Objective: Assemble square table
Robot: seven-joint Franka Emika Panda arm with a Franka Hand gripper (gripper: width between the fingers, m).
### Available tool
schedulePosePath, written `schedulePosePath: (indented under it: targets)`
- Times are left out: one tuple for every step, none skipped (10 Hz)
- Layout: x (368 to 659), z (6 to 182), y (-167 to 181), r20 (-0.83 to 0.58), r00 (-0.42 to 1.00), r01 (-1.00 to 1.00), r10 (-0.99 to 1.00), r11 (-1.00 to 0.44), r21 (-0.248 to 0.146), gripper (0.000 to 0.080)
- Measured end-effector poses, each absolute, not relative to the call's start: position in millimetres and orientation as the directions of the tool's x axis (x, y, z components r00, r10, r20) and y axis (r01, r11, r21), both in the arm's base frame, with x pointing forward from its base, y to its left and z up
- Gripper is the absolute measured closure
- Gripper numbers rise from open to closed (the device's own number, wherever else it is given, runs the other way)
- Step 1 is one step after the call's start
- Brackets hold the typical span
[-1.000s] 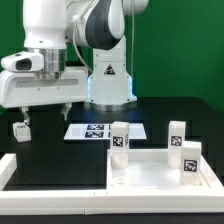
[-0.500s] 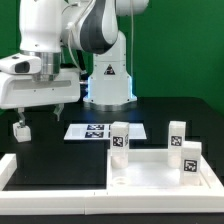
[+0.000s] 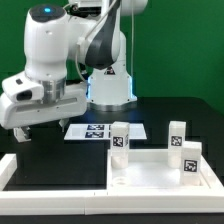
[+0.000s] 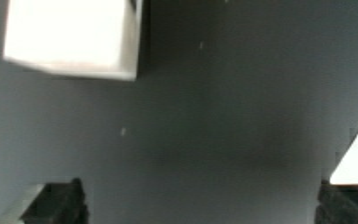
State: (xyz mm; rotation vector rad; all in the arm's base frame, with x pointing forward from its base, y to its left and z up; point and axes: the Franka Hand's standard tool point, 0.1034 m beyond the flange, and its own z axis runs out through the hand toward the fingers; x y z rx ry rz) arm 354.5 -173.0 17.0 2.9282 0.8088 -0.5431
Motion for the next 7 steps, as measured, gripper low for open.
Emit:
schedulePosePath:
  targets:
    - [349.6, 20.0, -175.8, -0.409, 0.774, 0.502, 0.484, -0.862, -0.068, 0.0150]
    - [348.9, 24.9, -179.8, -0.461, 0.743, 0.507, 0.485, -0.858, -0.084, 0.0150]
    - [347.2, 28.9, -180.0, -0.500, 0.717, 0.511, 0.486, -0.854, -0.098, 0.0150]
    - [346.4, 31.3, -180.6, -0.519, 0.703, 0.511, 0.486, -0.853, -0.107, 0.0150]
    - [344.2, 32.6, -180.7, -0.570, 0.679, 0.496, 0.462, -0.862, -0.108, 0.0150]
    - [344.7, 29.8, -177.8, -0.613, 0.647, 0.497, 0.454, -0.861, -0.113, 0.0150]
    - [345.0, 27.7, -176.1, -0.634, 0.627, 0.499, 0.453, -0.859, -0.120, 0.0150]
